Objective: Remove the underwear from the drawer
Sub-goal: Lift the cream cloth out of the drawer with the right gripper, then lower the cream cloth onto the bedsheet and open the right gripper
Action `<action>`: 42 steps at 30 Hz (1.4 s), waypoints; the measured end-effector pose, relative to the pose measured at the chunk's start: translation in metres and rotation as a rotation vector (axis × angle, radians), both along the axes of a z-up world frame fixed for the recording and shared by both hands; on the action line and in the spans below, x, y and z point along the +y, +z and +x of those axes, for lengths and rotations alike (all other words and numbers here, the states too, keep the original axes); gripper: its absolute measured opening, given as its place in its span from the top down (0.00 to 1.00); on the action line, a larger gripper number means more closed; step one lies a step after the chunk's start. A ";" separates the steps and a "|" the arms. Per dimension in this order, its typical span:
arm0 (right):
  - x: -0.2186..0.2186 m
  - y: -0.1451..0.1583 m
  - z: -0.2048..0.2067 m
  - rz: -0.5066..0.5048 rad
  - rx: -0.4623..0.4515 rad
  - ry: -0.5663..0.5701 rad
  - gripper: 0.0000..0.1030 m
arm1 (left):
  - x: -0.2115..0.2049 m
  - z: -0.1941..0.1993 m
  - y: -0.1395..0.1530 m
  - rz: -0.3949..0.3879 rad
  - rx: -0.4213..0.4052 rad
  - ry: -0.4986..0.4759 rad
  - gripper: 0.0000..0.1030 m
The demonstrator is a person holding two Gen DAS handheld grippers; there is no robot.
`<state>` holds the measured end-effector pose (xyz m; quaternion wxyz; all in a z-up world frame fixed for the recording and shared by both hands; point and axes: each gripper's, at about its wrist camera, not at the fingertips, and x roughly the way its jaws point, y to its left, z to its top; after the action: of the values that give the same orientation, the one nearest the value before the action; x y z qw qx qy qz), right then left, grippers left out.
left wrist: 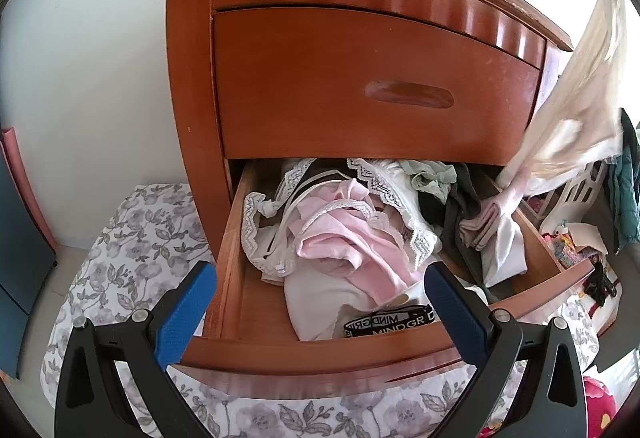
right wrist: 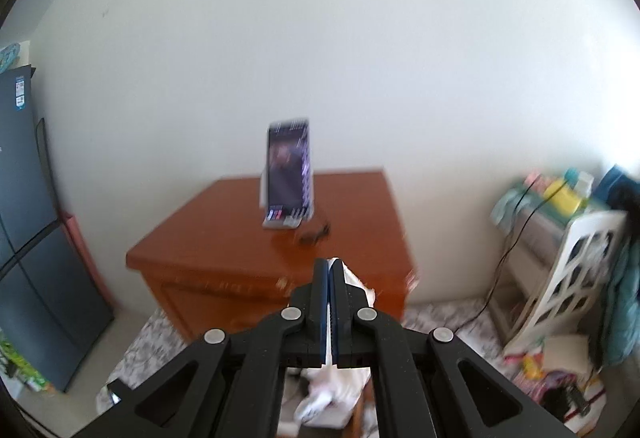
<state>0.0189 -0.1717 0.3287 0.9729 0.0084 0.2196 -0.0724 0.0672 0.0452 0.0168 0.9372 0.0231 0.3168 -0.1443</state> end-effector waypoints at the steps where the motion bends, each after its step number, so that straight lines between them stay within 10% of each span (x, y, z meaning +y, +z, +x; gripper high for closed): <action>1: -0.003 0.005 -0.003 -0.013 -0.007 -0.020 0.99 | -0.001 0.000 0.000 0.002 -0.001 -0.002 0.00; 13: -0.072 0.003 -0.016 -0.094 0.045 -0.264 0.99 | -0.003 -0.002 0.000 0.006 -0.005 -0.012 0.00; 29: -0.170 -0.236 0.020 0.106 0.623 -0.412 0.99 | -0.008 -0.001 -0.003 0.025 0.003 -0.017 0.00; 42: -0.194 -0.369 0.026 0.174 0.880 -0.487 0.98 | -0.009 0.002 -0.008 0.047 0.017 -0.005 0.00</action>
<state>0.0446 -0.3655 -0.0401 0.7390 0.1089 0.6053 -0.2750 0.0690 0.0360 0.0092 0.9332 0.0448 0.3282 -0.1392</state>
